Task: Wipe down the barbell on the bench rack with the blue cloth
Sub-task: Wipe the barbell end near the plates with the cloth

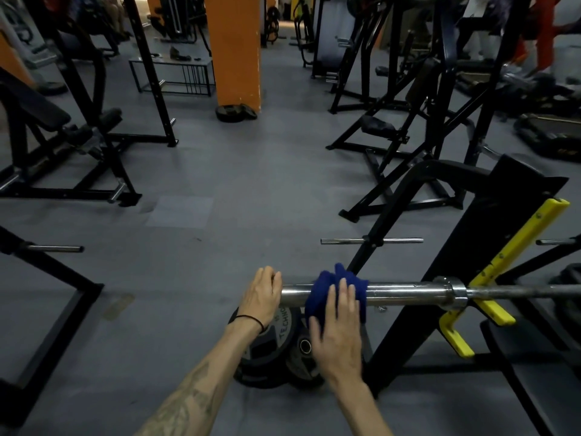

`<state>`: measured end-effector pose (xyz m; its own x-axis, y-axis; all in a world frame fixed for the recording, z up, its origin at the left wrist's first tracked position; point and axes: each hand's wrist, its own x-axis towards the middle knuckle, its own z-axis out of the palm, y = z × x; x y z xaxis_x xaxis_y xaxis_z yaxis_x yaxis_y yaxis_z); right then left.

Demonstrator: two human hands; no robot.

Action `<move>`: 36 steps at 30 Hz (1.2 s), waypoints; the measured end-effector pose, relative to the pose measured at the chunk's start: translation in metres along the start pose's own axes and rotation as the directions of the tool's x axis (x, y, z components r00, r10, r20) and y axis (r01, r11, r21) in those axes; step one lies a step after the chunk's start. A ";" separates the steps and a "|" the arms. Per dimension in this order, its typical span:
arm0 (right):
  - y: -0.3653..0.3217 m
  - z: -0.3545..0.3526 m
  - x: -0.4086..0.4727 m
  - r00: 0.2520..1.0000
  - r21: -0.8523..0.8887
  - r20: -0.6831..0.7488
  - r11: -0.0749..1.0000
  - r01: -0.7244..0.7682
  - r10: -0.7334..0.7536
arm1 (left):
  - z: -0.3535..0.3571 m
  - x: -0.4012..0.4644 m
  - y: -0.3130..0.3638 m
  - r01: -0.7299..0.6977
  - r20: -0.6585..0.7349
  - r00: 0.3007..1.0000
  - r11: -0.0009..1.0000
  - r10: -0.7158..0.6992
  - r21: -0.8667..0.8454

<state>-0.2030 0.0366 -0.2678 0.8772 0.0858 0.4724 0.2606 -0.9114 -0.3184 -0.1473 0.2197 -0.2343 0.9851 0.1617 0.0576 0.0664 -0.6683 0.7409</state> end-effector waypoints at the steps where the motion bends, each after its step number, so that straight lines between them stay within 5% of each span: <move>1: -0.013 0.005 -0.001 1.000 0.017 0.021 1.000 0.000 0.000 | 0.000 0.002 0.000 0.007 -0.001 1.000 1.000 -0.007 -0.001; 7: 0.003 -0.001 0.008 0.873 -0.051 0.163 0.879 0.473 -0.460 | -0.007 0.019 0.009 0.151 0.117 0.979 0.980 -0.167 0.132; 9: 0.025 -0.007 0.013 0.911 -0.082 0.123 0.910 0.406 -0.395 | -0.007 0.027 0.009 0.251 0.128 0.952 0.949 -0.278 0.189; 11: 0.031 -0.010 0.013 0.989 -0.055 0.024 0.988 0.144 -0.143 | -0.006 0.030 0.010 0.313 0.123 0.930 0.923 -0.345 0.223; 13: 0.014 -0.006 0.011 0.998 0.004 -0.020 0.999 -0.052 0.052 | -0.004 0.024 0.012 0.253 0.050 0.962 0.941 -0.270 0.224; 15: -0.013 0.001 0.006 0.998 0.028 0.046 0.999 0.039 -0.041 | 0.000 0.010 0.015 0.116 -0.041 0.993 0.977 -0.110 0.178; 18: -0.017 0.005 0.003 0.914 0.021 0.143 0.925 0.381 -0.380 | 0.008 -0.004 0.011 -0.029 -0.103 0.994 0.997 0.037 0.077; 20: 0.006 0.000 0.009 0.888 -0.025 0.122 0.893 0.449 -0.443 | 0.009 -0.009 0.005 -0.094 -0.129 0.986 0.993 0.103 0.077; 23: 0.026 -0.004 0.007 0.981 -0.020 -0.013 0.981 0.193 -0.193 | 0.007 -0.016 -0.001 -0.173 -0.116 0.975 0.975 0.190 0.139; 26: -0.011 0.005 0.007 0.994 0.124 -0.069 0.990 -0.074 0.083 | 0.007 -0.016 -0.003 -0.187 -0.098 0.974 0.969 0.204 0.159; 32: 0.001 0.001 0.010 0.895 0.032 0.116 0.902 0.430 -0.431 | 0.010 -0.007 -0.004 -0.176 -0.154 0.967 0.970 0.202 0.168; 34: 0.030 -0.006 0.015 0.918 -0.042 0.089 0.919 0.391 -0.387 | 0.006 -0.006 0.001 -0.159 -0.107 0.977 0.968 0.182 0.194; 36: 0.039 -0.011 0.015 0.992 -0.013 0.007 0.992 0.129 -0.129 | 0.003 -0.002 0.009 -0.078 -0.032 0.996 0.972 0.087 0.220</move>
<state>-0.1839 -0.0024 -0.2644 0.8389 0.2053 0.5041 0.3663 -0.8980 -0.2437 -0.1484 0.2108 -0.2295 0.9817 0.1257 0.1431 0.0224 -0.8223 0.5687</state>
